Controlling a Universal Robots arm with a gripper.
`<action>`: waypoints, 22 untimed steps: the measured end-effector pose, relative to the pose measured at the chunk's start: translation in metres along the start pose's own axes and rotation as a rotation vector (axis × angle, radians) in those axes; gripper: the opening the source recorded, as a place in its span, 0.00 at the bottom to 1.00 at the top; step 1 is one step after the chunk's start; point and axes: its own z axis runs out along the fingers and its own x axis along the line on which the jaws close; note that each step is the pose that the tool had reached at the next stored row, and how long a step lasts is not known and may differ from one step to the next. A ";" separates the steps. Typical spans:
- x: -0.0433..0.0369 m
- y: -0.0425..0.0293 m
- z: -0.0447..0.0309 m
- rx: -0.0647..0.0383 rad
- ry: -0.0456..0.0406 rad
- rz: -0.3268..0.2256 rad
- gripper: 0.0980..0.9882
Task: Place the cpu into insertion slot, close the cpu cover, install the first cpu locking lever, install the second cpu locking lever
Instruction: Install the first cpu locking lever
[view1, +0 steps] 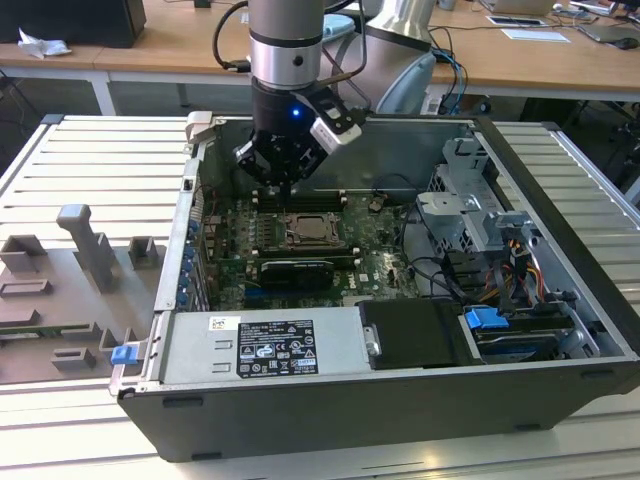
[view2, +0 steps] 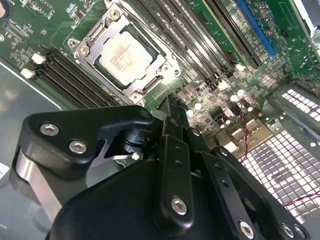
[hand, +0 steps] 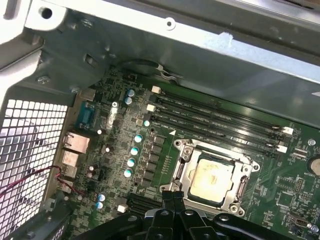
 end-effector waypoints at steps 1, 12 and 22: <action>0.0004 0.0002 0.0000 0.000 0.0000 0.000 0.01; 0.0043 0.0068 0.0005 -0.001 0.0003 0.018 0.01; 0.0066 0.0101 0.0008 -0.002 0.0015 0.063 0.01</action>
